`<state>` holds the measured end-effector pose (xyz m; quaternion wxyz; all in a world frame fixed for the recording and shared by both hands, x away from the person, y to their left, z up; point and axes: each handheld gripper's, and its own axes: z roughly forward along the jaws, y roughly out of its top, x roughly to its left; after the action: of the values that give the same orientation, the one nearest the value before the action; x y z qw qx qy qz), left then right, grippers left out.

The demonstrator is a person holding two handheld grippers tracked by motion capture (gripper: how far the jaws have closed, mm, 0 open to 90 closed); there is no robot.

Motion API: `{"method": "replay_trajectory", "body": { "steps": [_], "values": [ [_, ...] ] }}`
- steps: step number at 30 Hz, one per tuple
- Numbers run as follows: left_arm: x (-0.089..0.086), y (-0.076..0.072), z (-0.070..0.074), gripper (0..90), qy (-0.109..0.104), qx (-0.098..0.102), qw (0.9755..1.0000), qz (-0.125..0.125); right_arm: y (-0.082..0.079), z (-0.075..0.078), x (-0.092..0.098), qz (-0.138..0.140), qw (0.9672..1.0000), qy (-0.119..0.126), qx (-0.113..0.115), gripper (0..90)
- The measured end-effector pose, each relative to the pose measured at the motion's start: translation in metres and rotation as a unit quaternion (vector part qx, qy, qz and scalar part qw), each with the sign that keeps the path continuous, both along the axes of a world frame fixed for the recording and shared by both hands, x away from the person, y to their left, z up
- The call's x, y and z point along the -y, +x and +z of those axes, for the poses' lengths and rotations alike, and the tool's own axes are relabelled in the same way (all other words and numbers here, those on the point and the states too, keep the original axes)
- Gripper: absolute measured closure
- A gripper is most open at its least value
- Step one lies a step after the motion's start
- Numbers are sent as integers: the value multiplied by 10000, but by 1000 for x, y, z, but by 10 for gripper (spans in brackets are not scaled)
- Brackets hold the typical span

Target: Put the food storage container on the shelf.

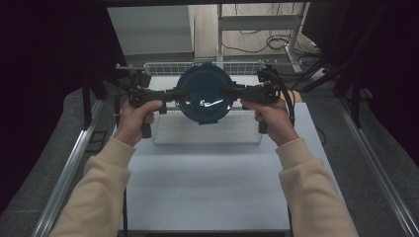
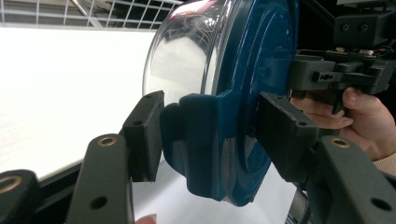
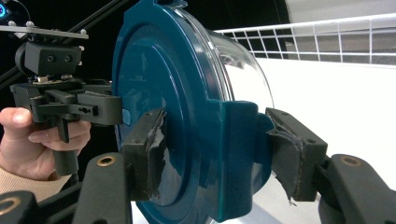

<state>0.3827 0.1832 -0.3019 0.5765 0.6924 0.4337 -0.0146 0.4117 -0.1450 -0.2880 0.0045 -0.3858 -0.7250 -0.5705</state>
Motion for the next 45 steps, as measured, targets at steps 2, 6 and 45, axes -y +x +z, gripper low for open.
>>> {"method": "replay_trajectory", "body": {
  "steps": [2, 6, 45],
  "values": [
    [-1, 5, 4, 440, -3, -12, 10000, -25, 3, 3, 0, -11, 10000, -8, 23, 406],
    [-1, 17, 10, 440, -51, -105, 9999, 11, 12, 8, -1, -76, 10000, 29, 3, 406],
    [-1, 109, -44, 365, -979, -1424, 9847, 243, 99, -41, 2, -759, 9776, 696, -1833, 336]
  ]
}}
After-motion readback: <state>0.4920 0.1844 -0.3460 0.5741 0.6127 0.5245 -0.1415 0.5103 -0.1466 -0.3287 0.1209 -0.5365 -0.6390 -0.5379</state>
